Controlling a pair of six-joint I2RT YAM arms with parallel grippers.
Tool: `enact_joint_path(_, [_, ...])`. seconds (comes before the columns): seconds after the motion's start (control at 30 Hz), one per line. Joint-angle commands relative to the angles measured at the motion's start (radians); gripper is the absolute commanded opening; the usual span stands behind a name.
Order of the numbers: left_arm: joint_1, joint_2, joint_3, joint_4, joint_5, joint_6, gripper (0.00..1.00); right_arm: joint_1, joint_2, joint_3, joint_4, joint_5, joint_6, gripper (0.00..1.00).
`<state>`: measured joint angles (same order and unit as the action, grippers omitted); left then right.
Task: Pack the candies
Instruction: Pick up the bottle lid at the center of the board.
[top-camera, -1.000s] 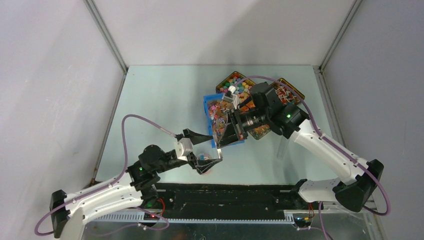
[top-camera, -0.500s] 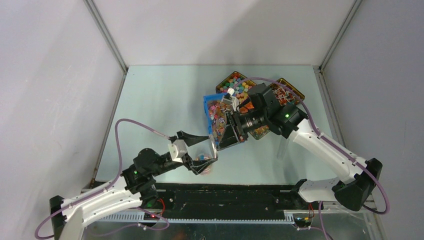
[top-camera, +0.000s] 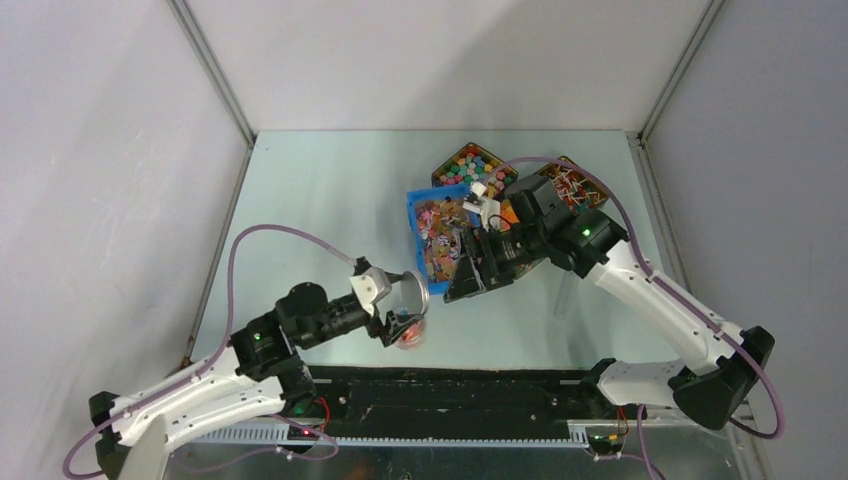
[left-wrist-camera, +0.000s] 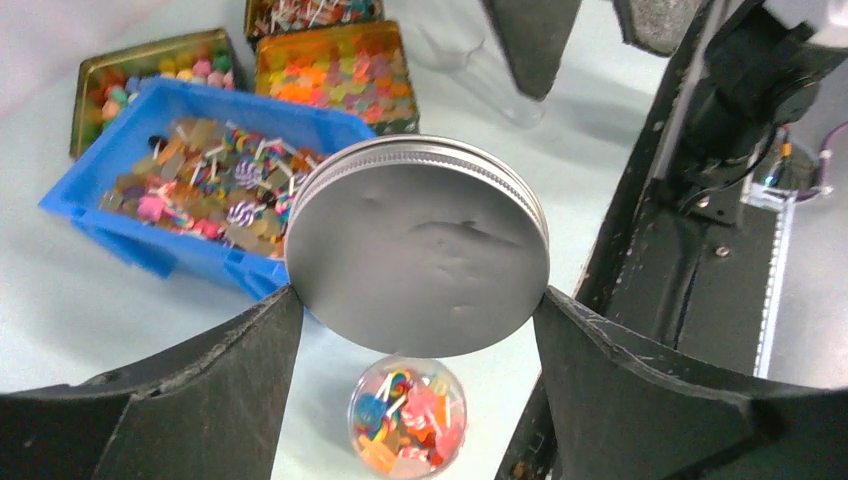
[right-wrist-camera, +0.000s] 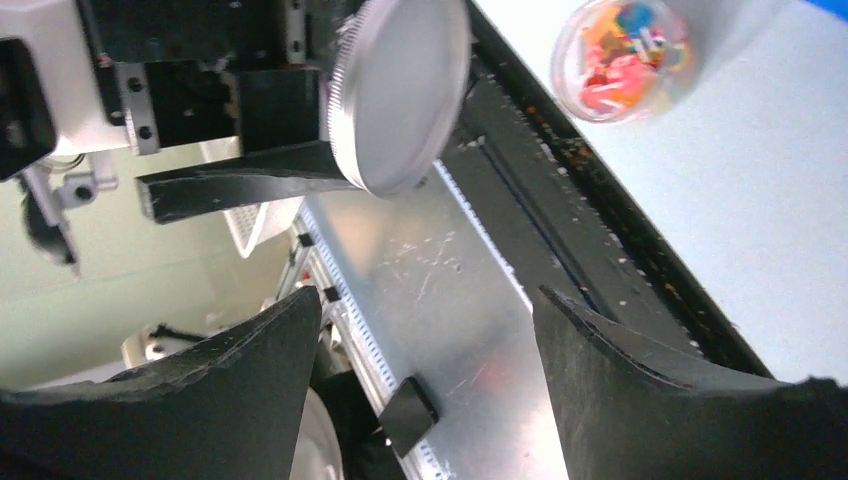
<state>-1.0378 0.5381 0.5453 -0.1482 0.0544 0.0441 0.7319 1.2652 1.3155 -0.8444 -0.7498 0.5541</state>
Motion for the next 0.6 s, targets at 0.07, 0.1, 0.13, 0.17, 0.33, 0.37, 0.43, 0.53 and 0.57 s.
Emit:
enact_joint_path(0.07, [-0.002, 0.091, 0.135, -0.323, -0.117, -0.037, 0.85, -0.035, -0.040, -0.040, -0.103, 0.160, -0.065, 0.80])
enact_joint_path(0.1, [-0.002, 0.123, 0.147, -0.341, -0.127, -0.051, 0.86, -0.038, -0.035, -0.042, -0.107, 0.174, -0.069, 0.81])
enact_joint_path(0.13, [-0.002, 0.142, 0.168, -0.380, -0.131, -0.069, 0.86, -0.037, -0.032, -0.048, -0.117, 0.180, -0.071, 0.81])
enact_joint_path(0.17, [-0.002, 0.176, 0.180, -0.397, -0.138, -0.076, 0.87, -0.039, -0.024, -0.050, -0.123, 0.193, -0.076, 0.81])
enact_joint_path(0.33, [-0.002, 0.300, 0.243, -0.472, -0.163, -0.112, 0.88, -0.041, 0.010, -0.068, -0.159, 0.234, -0.093, 0.81])
enact_joint_path(0.37, [-0.002, 0.333, 0.253, -0.478, -0.165, -0.121, 0.88, -0.042, 0.013, -0.074, -0.164, 0.237, -0.095, 0.81])
enact_joint_path(0.43, [-0.002, 0.384, 0.267, -0.484, -0.174, -0.133, 0.89, -0.044, 0.019, -0.082, -0.172, 0.251, -0.098, 0.81])
enact_joint_path(0.53, [-0.002, 0.478, 0.289, -0.494, -0.174, -0.151, 0.90, -0.046, 0.022, -0.092, -0.179, 0.272, -0.102, 0.82])
enact_joint_path(0.57, [-0.002, 0.499, 0.300, -0.499, -0.172, -0.159, 0.91, -0.047, 0.022, -0.097, -0.182, 0.275, -0.102, 0.82])
